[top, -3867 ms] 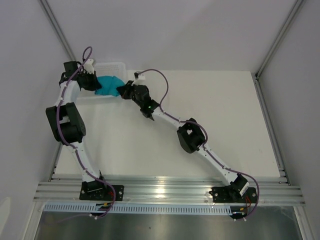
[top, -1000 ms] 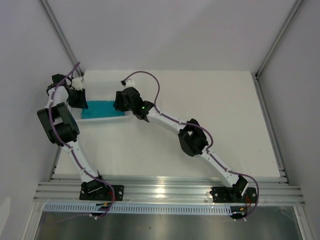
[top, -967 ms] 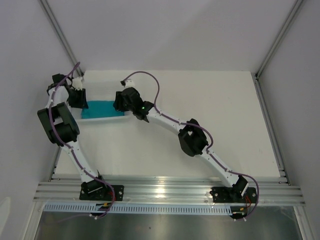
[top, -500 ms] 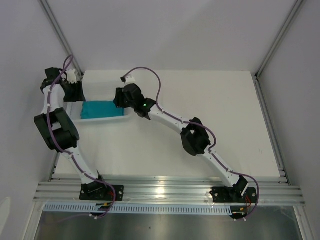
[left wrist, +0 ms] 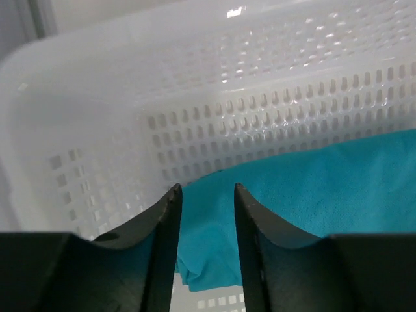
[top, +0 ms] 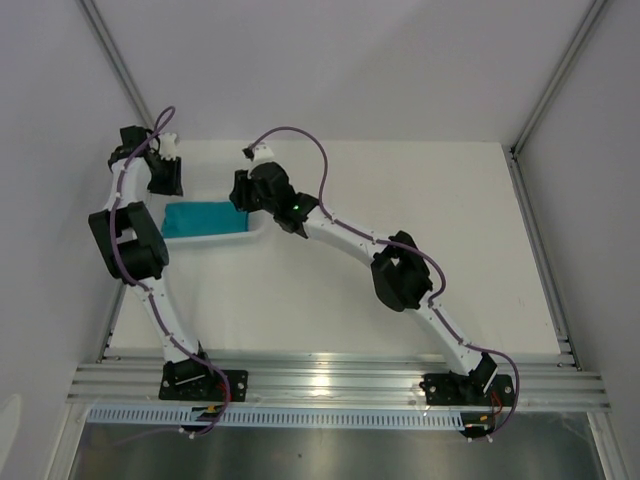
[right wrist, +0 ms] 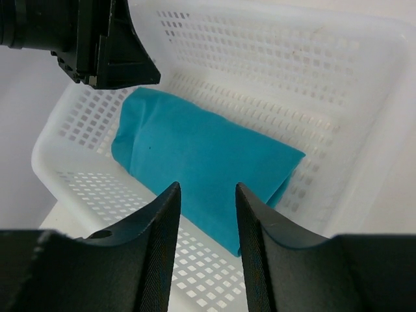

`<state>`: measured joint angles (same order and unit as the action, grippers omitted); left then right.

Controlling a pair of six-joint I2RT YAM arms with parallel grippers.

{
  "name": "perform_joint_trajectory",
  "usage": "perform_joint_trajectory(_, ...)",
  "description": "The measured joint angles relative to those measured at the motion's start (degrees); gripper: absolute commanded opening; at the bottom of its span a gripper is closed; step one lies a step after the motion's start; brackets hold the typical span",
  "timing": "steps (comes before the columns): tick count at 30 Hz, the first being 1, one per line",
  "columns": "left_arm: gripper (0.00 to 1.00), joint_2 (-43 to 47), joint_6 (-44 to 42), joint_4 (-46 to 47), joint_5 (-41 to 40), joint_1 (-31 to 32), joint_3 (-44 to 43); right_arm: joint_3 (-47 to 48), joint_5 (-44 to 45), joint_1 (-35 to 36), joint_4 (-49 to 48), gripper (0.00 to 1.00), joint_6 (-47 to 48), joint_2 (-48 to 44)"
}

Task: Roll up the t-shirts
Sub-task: Place the rolled tshirt into the container

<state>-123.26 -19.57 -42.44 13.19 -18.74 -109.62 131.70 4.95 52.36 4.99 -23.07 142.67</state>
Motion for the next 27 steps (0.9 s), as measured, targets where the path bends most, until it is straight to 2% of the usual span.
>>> perform_joint_trajectory(16,0.29,-0.83,-1.03,0.68,-5.27,-0.28,7.13,-5.01,-0.46,-1.42,-0.02,0.41,-0.37,-1.9)
perform_joint_trajectory(23,0.43,1.31,-1.07,2.97,-7.19,-0.31,12.09,-5.68,-0.85,-2.4,0.0,0.46,-0.26,-4.11)
perform_joint_trajectory(27,0.52,4.07,-1.11,4.02,-8.11,-0.31,12.0,-6.25,-0.87,-3.37,1.36,0.56,0.11,-6.32)
